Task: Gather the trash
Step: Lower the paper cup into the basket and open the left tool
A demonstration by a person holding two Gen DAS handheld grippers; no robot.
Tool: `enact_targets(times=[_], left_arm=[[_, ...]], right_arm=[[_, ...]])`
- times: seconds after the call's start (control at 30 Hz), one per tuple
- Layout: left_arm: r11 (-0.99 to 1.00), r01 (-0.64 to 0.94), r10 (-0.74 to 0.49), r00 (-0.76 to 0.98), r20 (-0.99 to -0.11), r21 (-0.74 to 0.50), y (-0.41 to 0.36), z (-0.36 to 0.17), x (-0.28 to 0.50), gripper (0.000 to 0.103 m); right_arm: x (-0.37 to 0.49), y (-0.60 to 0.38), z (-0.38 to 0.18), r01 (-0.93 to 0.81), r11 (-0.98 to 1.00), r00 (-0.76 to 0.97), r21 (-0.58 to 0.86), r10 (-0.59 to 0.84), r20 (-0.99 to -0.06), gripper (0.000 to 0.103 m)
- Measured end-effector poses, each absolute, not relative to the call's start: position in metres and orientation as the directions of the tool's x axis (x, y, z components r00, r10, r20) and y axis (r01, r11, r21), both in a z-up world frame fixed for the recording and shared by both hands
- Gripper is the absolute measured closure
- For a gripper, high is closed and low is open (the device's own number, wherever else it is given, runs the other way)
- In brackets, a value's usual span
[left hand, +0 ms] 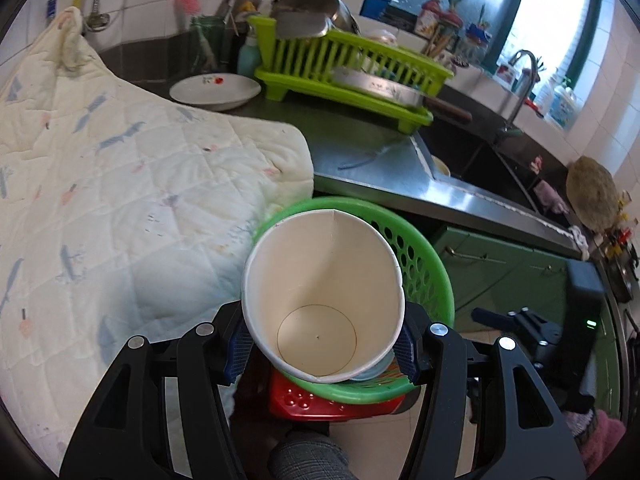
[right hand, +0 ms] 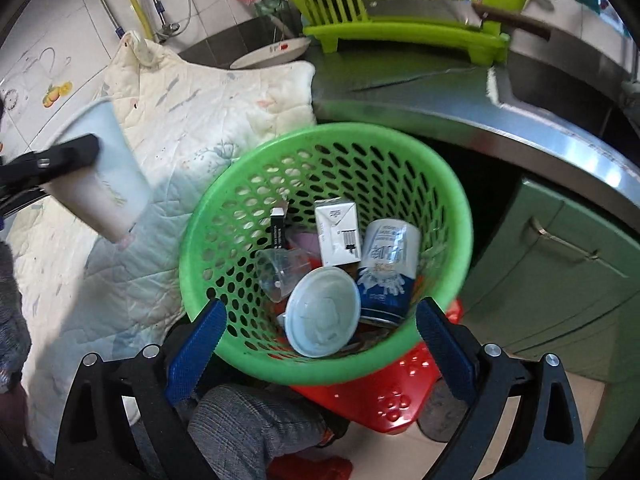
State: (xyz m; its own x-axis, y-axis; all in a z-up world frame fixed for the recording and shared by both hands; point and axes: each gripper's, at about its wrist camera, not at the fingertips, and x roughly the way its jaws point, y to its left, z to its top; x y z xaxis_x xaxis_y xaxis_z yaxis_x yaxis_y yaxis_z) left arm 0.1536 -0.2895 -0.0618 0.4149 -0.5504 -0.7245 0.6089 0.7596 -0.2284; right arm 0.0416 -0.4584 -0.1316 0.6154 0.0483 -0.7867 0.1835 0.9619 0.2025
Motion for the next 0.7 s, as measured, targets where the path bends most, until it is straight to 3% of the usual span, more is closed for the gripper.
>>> enact_targets(times=[0.7], left_arm=[[0.769, 0.604, -0.495, 0.356, -0.793, -0.209, -0.315, -0.100, 0.158, 0.043]], right_arm=[[0.015, -0.450, -0.128, 0.200, 0.968, 0.627, 0.153, -0.007, -0.779, 0.010]])
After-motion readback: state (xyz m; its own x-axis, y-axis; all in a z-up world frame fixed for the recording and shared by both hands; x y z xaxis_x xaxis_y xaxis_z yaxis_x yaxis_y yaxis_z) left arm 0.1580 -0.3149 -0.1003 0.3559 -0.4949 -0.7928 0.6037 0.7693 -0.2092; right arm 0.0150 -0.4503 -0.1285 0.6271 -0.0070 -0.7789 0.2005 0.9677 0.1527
